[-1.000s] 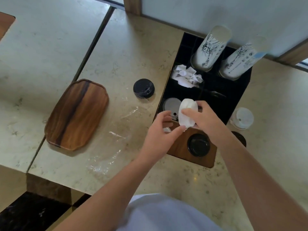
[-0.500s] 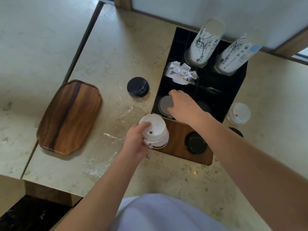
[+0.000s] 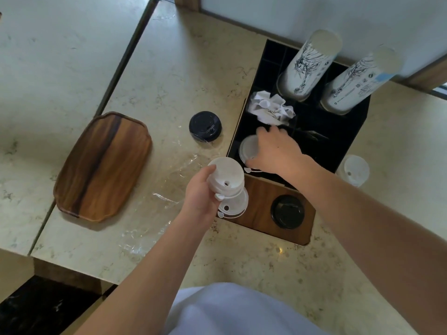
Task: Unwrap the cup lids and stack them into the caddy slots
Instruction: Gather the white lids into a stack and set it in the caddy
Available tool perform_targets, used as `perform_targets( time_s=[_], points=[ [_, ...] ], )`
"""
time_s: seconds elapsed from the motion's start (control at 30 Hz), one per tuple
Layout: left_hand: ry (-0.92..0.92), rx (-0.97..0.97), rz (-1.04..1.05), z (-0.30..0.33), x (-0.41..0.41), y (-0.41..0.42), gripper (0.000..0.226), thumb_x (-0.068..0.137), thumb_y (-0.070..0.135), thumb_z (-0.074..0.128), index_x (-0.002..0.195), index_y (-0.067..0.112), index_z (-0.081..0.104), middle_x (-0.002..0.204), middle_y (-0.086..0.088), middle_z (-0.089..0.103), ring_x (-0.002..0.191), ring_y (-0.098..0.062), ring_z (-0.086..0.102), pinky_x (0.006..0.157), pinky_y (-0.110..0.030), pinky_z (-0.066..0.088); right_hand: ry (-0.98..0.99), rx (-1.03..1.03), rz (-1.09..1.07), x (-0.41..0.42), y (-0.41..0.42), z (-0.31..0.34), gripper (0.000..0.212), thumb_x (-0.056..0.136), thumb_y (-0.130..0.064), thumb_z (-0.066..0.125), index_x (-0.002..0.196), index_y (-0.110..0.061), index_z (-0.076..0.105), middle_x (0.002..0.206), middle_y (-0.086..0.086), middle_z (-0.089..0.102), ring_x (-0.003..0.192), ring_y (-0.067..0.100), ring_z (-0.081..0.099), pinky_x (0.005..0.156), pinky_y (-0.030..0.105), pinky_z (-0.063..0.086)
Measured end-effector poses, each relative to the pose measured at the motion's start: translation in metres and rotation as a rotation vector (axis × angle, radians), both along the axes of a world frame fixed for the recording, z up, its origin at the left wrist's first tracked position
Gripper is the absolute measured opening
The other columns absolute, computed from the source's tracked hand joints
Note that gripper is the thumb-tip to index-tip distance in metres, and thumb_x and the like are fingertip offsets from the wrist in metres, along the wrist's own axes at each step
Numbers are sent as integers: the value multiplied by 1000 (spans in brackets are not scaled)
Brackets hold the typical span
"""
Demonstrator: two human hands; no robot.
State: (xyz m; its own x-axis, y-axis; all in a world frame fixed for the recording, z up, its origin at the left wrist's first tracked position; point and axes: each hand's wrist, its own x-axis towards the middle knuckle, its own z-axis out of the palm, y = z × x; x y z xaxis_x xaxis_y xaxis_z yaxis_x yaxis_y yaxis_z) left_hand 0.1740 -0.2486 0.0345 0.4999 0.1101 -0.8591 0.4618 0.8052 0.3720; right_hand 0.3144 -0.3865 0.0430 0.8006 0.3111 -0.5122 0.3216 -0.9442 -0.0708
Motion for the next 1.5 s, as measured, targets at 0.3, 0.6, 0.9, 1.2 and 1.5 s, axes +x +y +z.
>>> perform_targets(
  time_s=[0.3, 0.6, 0.9, 1.2, 1.5],
  points=[
    [-33, -85, -62, 1, 5, -14, 40, 104, 25, 53, 136, 1, 59, 133, -25, 64, 113, -37, 65, 53, -28, 59, 329, 389, -202, -43, -26, 22, 94, 59, -87, 65, 137, -35, 53, 116, -15, 61, 103, 7, 59, 73, 20, 45],
    [7, -91, -175, -6, 14, -21, 47, 105, 29, 53, 144, 3, 51, 138, -25, 59, 126, -43, 59, 110, -57, 46, 386, 402, -224, -47, -34, 14, 109, 54, -91, 64, 146, -37, 47, 132, -4, 57, 120, 19, 56, 100, 39, 51],
    [-92, -190, -179, 1, 20, -15, 43, 108, 25, 44, 142, -1, 52, 138, -24, 61, 125, -40, 62, 99, -49, 55, 378, 500, -145, -44, -44, 20, 102, 69, -60, 84, 155, -35, 34, 147, -5, 45, 134, 16, 45, 106, 29, 38],
    [-138, -235, -201, 7, 20, -11, 41, 108, 24, 44, 136, -3, 58, 129, -24, 68, 113, -36, 70, 82, -45, 61, 426, 547, -50, -43, -46, 30, 100, 72, -42, 89, 155, -37, 33, 149, -11, 39, 135, 12, 39, 114, 41, 40],
    [-240, -77, -211, 7, 19, -7, 47, 107, 32, 47, 140, 0, 56, 140, -27, 58, 117, -35, 61, 87, -44, 57, 130, 502, 153, -56, -34, 39, 96, 74, -44, 85, 154, -40, 31, 151, -11, 33, 134, 20, 35, 106, 40, 40]
  ],
)
